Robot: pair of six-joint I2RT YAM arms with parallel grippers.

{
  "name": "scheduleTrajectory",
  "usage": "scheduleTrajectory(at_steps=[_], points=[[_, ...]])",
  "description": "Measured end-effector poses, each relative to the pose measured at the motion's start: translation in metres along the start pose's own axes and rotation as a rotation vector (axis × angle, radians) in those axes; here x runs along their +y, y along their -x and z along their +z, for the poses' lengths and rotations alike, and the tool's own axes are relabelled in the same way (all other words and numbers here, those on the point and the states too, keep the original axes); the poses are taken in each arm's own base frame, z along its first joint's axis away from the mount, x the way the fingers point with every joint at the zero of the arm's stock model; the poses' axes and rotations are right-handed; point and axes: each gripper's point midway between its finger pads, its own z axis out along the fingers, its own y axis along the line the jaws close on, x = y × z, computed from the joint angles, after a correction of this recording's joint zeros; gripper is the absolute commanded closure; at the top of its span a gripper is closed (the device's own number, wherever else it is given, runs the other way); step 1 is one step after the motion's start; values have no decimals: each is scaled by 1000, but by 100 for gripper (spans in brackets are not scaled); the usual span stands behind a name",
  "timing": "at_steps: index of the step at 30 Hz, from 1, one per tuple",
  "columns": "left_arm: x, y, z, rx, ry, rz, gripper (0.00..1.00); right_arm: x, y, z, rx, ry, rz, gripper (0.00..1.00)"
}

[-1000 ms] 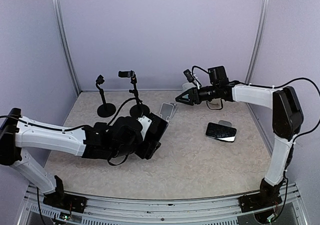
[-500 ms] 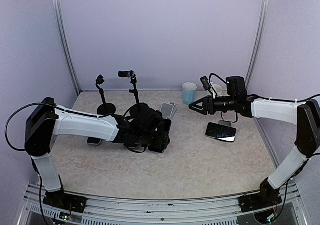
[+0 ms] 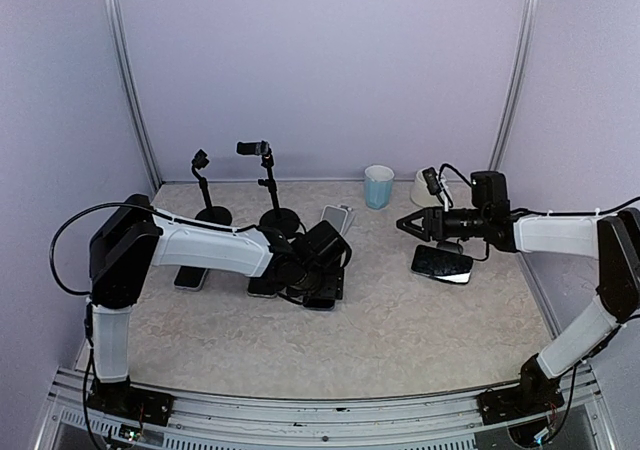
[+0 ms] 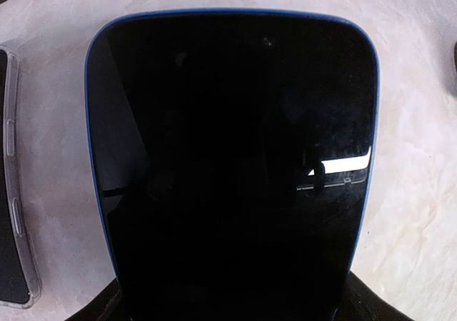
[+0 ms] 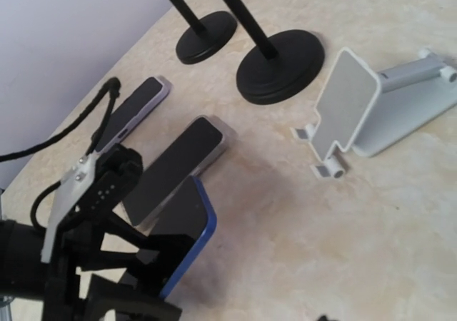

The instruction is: Remove the phone from the phone stand

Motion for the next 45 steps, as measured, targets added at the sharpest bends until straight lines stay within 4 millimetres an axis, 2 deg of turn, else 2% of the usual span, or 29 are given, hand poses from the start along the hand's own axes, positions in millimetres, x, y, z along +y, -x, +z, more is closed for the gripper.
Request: scheduleTrajectory(at_steps=[9,16,20,25,28,29,34,39,42,45], points=[[1,9,19,-10,91,-23,45,-4,-4,-8,-22,8,13,49],[13,7,23,-17,153,-37,45,-13,-10,-15,-28,3,40,50],[8,10,30,-24,153,-41,41,-13,-9,-15,-31,4,37,50],[8,11,33,-28,158,-46,27,-17,-9,-17,-34,-13,28,49],[9,12,33,-30,160,-51,6,-19,-8,-19,-34,-33,23,48],[9,12,33,-31,162,-53,2,-20,-8,-20,-33,-40,21,47],[7,19,33,-50,154,-58,1,-29,-13,-23,-20,-89,18,37],[3,24,32,-73,130,-42,1,-47,-19,-29,15,-184,17,28],[3,28,24,-88,114,-14,1,-62,-20,-37,25,-252,16,24],[-2,39,7,-125,78,10,1,-80,-22,-48,38,-339,20,22]])
